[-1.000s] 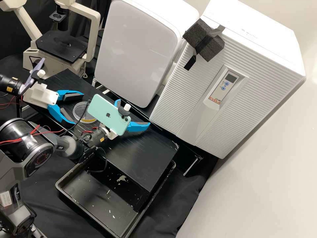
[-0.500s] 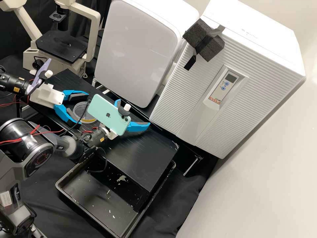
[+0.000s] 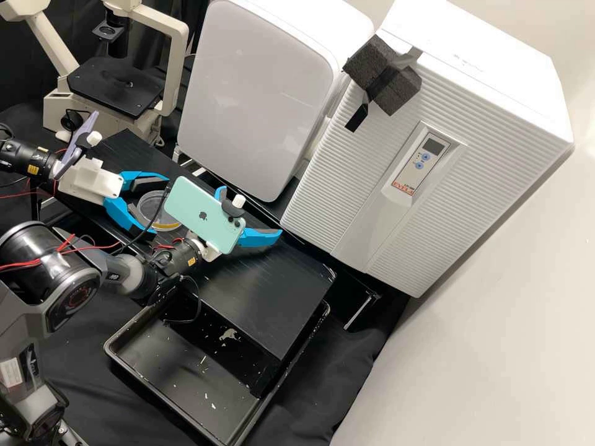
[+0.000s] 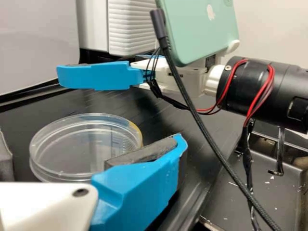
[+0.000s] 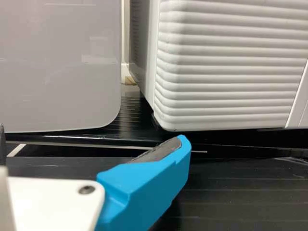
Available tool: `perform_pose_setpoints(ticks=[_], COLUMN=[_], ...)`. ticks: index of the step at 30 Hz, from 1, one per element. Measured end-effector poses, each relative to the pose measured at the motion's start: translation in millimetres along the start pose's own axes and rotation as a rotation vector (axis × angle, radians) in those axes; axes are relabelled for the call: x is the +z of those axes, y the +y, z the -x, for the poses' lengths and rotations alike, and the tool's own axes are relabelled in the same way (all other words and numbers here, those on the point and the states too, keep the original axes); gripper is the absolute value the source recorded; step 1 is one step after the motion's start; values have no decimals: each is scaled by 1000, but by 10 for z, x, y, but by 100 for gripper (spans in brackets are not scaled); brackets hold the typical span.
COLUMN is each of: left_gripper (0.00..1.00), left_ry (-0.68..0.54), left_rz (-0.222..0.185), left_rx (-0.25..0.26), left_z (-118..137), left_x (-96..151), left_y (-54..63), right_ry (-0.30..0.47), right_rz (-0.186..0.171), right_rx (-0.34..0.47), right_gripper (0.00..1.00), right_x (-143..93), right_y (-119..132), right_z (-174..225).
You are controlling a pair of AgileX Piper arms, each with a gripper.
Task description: Place the petri dish on the microscope
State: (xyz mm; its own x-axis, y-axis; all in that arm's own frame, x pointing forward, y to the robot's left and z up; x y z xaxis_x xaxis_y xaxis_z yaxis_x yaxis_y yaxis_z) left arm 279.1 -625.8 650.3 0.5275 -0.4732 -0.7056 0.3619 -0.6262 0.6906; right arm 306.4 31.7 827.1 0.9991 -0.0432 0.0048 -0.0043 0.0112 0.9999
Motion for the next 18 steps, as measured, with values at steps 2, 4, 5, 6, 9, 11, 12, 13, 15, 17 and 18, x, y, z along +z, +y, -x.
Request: perform_pose_setpoints(ticks=[2, 4, 5, 6, 9, 11, 12, 13, 15, 17, 18], left_gripper=[100, 100, 100, 100, 100, 100, 100, 100, 100, 100, 100], left_ry=[0, 3, 6, 8, 8, 2, -2, -3, -13, -17, -21], left_rz=[2, 8, 14, 17, -1, -14, -33, -32, -23, -14, -12], left_rx=[1, -4, -4, -9, -14, -15, -12, -9, -2, 8, 11], left_z=[-1, -13, -18, -28, -47, -60, -70, -73, -93, -105, -109], left_x=[2, -3, -9, -14, -21, -23, -28, -30, -40, -47, -47], left_y=[0, -23, -30, -50, -85, -106, -123, -126, -157, -172, -175], right_ry=[0, 0, 0, 0, 0, 0, 0, 0, 0, 0, 0], right_rz=[0, 0, 0, 0, 0, 0, 0, 0, 0, 0, 0], right_rx=[0, 0, 0, 0, 0, 0, 0, 0, 0, 0, 0], right_gripper=[100, 100, 100, 100, 100, 100, 100, 100, 100, 100, 100], right_x=[0, 0, 0, 0, 0, 0, 0, 0, 0, 0, 0], right_y=[0, 0, 0, 0, 0, 0, 0, 0, 0, 0, 0], right_z=[0, 0, 0, 0, 0, 0, 0, 0, 0, 0, 0])
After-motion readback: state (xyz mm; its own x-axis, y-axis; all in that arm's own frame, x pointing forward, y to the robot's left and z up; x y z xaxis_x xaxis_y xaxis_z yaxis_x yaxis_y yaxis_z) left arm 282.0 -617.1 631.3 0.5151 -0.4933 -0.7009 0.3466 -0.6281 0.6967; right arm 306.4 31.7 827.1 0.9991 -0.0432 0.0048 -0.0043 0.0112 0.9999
